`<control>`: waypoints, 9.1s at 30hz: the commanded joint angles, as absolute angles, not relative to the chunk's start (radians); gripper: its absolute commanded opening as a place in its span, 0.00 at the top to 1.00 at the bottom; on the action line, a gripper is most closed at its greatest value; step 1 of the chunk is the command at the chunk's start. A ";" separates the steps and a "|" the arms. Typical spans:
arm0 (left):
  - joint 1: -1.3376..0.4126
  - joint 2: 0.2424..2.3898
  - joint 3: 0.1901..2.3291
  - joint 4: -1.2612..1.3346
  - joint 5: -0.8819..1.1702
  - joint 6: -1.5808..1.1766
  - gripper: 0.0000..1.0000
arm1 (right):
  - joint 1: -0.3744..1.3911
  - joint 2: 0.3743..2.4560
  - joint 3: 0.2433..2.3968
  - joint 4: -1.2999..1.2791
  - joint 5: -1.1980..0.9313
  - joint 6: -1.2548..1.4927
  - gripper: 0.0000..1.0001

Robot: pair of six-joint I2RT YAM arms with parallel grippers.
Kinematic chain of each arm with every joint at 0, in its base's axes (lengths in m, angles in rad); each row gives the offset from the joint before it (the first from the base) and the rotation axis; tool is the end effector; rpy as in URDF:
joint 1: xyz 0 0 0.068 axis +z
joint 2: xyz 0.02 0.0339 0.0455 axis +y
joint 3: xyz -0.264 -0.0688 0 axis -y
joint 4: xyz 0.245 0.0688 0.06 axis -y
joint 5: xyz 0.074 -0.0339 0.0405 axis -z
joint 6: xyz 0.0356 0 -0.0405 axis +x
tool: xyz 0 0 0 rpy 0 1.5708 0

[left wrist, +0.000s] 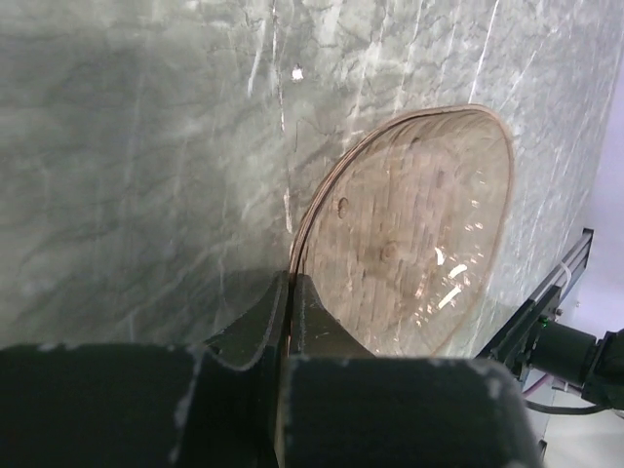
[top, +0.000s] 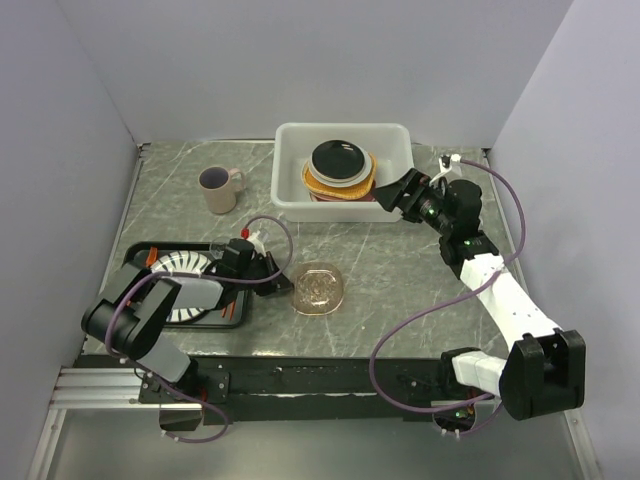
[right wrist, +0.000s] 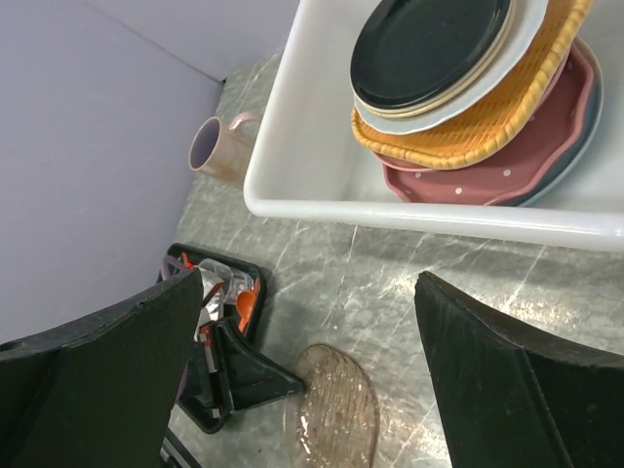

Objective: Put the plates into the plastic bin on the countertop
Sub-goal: Pick up the plate at the center of the board, then place the plate in the plastic bin, then reset both arms

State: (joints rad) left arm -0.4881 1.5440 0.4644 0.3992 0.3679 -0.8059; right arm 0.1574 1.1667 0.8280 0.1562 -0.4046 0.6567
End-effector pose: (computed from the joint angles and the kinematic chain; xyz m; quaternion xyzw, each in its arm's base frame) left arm 0.2278 -0.1355 0.1222 -0.0626 0.8886 -0.3869 0.2383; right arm 0.2666 0.0565 0.3121 0.0615 0.7613 0.3899 0.5143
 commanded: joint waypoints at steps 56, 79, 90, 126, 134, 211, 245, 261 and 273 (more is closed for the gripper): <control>-0.482 1.204 0.463 0.232 0.262 -0.761 0.98 | 0.543 1.592 0.738 0.253 -0.594 0.586 1.00; -0.480 1.141 0.445 0.209 0.212 -0.736 0.01 | 0.543 1.585 0.755 0.245 -0.595 0.571 1.00; -0.480 1.088 0.437 0.187 0.183 -0.733 0.01 | 0.540 1.577 0.804 0.201 -0.575 0.558 1.00; -0.477 0.893 0.414 0.141 0.130 -0.732 0.01 | 0.361 1.522 1.083 0.170 -0.555 0.604 1.00; -0.477 0.894 0.423 0.129 0.141 -0.729 0.01 | 0.290 1.551 1.161 0.164 -0.564 0.607 1.00; -0.474 0.868 0.448 0.058 0.127 -0.707 0.01 | 0.135 2.079 1.786 -0.109 -0.428 0.632 0.27; -0.474 0.822 0.456 0.043 0.112 -0.709 0.01 | 0.135 1.212 0.859 -0.017 -0.197 0.540 0.00; -0.472 0.887 0.465 0.115 0.138 -0.707 0.01 | 0.135 0.925 0.681 -0.098 -0.048 0.465 0.00; -0.472 0.901 0.466 0.152 0.153 -0.680 0.01 | 0.137 0.842 0.634 -0.052 0.078 0.465 0.00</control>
